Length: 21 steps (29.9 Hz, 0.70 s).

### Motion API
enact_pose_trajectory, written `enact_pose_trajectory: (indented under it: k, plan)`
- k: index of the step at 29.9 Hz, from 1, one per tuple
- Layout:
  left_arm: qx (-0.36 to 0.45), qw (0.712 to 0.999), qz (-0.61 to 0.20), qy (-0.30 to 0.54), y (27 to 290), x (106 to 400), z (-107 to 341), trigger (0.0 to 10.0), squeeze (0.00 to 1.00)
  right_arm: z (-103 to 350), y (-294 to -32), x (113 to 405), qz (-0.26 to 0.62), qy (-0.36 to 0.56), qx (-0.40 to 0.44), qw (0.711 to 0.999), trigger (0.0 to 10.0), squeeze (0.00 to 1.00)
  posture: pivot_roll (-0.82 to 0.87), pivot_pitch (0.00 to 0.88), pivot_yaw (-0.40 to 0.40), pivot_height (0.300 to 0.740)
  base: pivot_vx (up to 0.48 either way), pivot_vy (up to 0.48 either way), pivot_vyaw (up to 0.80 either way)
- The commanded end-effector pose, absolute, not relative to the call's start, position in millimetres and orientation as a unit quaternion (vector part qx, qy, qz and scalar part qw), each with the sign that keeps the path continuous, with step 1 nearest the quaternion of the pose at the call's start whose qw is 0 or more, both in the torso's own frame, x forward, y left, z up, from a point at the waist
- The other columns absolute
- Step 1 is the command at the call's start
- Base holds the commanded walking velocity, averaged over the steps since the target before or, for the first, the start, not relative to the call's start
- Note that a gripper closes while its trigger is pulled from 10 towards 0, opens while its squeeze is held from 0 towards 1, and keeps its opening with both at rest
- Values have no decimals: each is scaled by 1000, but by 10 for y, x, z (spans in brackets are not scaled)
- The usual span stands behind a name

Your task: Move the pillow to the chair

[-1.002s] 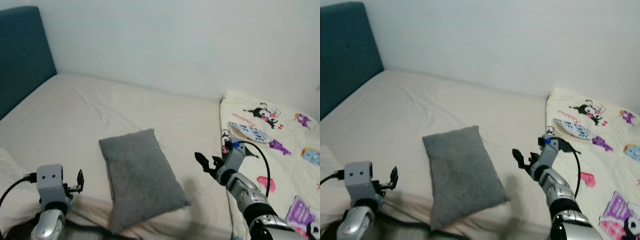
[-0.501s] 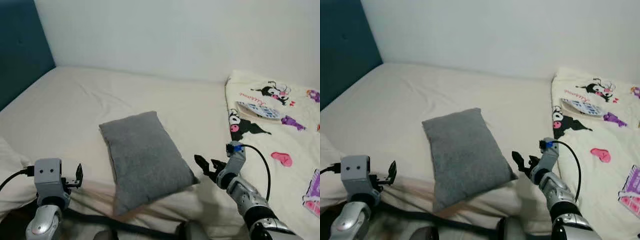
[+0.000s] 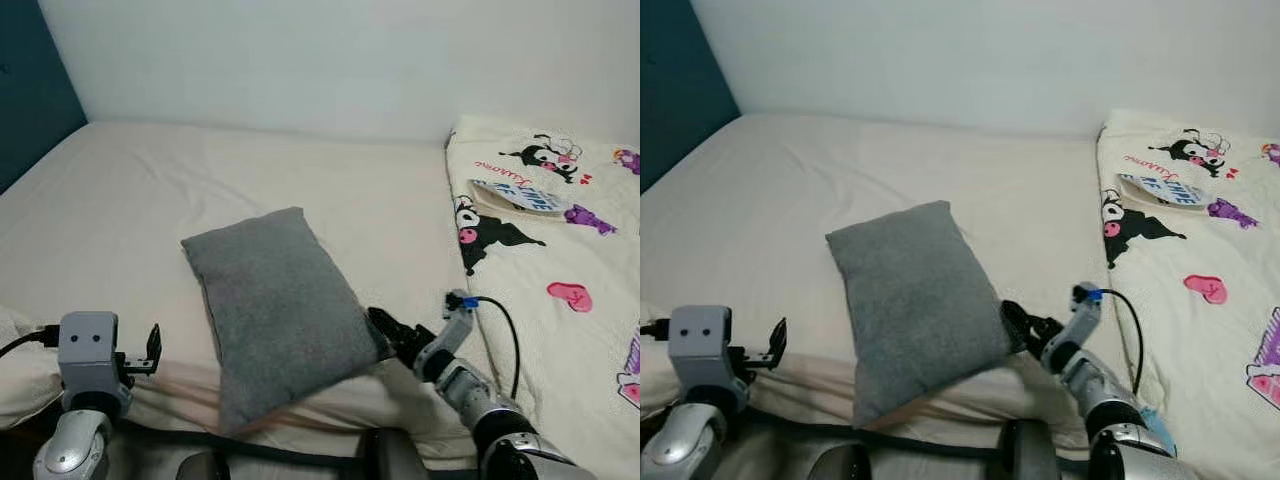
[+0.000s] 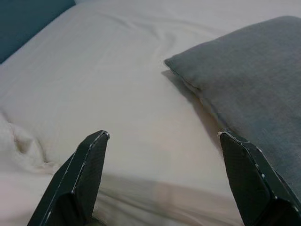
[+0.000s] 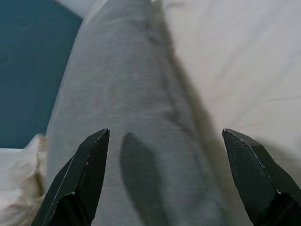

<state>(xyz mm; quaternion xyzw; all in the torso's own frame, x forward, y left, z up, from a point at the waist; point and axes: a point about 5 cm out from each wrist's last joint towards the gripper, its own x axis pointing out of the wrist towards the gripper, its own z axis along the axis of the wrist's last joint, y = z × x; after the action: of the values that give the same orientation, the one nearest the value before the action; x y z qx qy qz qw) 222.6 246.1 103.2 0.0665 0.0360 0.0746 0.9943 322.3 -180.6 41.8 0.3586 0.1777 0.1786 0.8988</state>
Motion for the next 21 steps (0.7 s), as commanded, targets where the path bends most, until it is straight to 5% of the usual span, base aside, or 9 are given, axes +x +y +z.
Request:
enact_pose_trajectory:
  k: [1, 6, 21]
  plan:
    - [77, 993, 73, 44, 2492, 2207, 1042, 10000, 0, 421, -1754, 3227, 187, 177, 377, 890, 10000, 0, 28, 102, -29, 565, 0, 0, 0]
    - [100, 992, 64, 48, 2511, 2090, 1145, 10000, 0, 381, -1440, 3209, 237, 220, 392, 861, 10000, 0, 55, 145, -29, 565, 0, 0, 0]
    - [102, 990, 64, 73, 2484, 1930, 1218, 10000, 0, 360, -1445, 3263, 195, 266, 321, 888, 10000, 0, 72, 205, -35, 565, 0, 0, 0]
